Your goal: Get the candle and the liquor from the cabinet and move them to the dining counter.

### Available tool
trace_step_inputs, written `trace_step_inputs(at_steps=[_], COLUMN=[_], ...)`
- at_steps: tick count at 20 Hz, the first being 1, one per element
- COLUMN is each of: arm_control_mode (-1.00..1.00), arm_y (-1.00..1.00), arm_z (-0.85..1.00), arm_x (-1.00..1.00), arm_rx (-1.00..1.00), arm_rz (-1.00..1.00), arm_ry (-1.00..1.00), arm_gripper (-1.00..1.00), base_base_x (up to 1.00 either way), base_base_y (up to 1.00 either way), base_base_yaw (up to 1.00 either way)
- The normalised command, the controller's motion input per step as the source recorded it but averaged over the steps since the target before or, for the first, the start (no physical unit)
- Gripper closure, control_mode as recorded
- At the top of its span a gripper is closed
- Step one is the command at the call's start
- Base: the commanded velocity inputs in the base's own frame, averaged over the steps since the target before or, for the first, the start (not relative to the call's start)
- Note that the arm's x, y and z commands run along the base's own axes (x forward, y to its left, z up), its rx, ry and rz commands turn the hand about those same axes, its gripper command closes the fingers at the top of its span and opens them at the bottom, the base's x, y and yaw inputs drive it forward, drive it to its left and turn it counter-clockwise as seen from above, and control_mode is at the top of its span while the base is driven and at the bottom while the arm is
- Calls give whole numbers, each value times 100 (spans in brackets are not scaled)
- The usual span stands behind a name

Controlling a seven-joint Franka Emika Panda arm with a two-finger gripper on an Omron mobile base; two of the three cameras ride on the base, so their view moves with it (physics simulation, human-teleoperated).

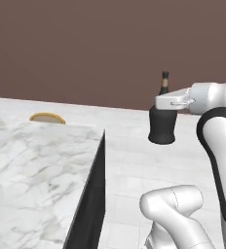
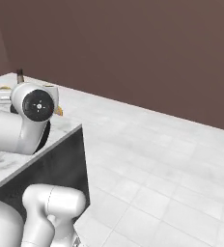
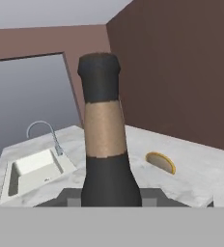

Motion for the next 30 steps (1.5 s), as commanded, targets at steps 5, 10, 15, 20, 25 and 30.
trace_step_inputs(at_steps=[5,10,15,20,25,30], arm_control_mode=[100,100,100,100,100,100], arm_y=[0,0,0,0,0,0], arm_z=[0,0,0,0,0,0], arm_x=[0,0,0,0,0,0], arm_rx=[0,0,0,0,0,0], arm_rz=[0,0,0,0,0,0], arm_ry=[0,0,0,0,0,0], arm_gripper=[100,100,100,100,100,100], base_base_x=[42,40,40,39,31,24], base_base_y=[-33,-33,-34,-34,-30,-25], base_base_yaw=[29,30,30,31,39,50])
